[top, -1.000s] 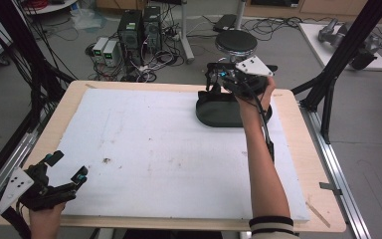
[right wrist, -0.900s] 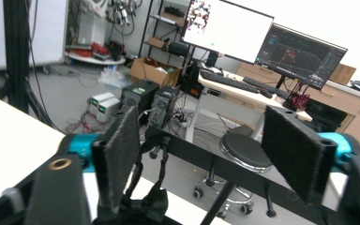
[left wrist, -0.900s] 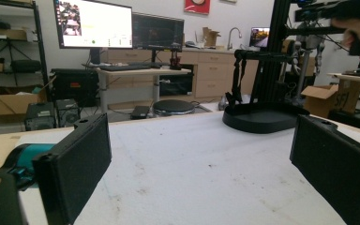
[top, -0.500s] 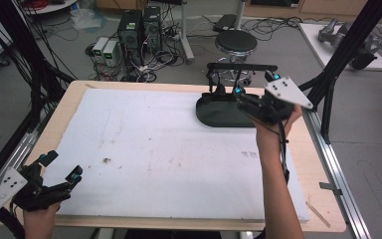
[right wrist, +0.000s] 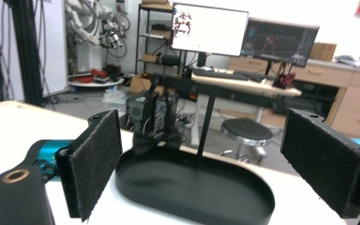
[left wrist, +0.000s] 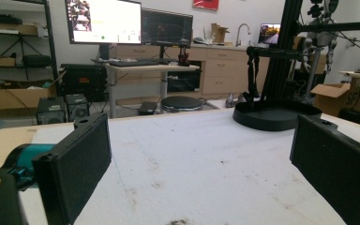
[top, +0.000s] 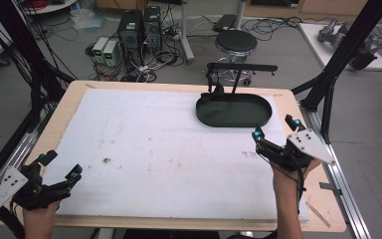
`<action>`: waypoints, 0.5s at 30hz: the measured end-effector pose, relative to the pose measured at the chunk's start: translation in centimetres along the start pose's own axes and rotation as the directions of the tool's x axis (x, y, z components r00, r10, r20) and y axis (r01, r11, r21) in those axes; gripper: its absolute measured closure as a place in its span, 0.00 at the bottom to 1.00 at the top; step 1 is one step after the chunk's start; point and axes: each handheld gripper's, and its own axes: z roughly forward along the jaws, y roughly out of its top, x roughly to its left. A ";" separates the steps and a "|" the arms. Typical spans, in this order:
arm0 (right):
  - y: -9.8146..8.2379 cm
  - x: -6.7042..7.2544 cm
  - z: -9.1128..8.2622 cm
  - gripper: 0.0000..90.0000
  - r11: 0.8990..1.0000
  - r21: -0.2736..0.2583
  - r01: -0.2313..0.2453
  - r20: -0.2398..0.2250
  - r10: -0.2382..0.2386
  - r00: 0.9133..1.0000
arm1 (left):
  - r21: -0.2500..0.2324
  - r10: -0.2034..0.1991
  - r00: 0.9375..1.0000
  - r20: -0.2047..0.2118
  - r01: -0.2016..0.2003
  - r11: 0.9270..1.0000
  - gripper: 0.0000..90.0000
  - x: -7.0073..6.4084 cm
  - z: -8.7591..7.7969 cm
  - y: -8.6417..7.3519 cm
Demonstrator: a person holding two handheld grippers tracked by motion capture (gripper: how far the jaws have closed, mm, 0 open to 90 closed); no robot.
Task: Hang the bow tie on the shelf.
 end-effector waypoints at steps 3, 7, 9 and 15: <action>-1.5 -0.4 -1.1 0.13 0.999 0.020 -0.038 -0.025 0.038 0.999 | 0.001 -0.005 1.000 -0.005 0.005 1.000 0.07 0.1 0.0 -0.1; -3.0 -1.0 -2.5 0.13 0.997 0.036 -0.075 -0.045 0.077 0.996 | 0.004 -0.008 1.000 -0.005 0.008 1.000 0.07 0.2 0.0 -0.2; -3.7 -1.0 -3.1 0.13 0.996 0.048 -0.073 -0.049 0.076 0.996 | 0.007 -0.004 1.000 -0.006 0.004 1.000 0.07 0.2 0.1 -0.3; -6.2 -0.6 -4.2 0.13 0.994 0.066 -0.083 -0.083 0.088 0.993 | 0.008 0.004 1.000 -0.019 -0.004 1.000 0.07 0.2 0.1 -0.2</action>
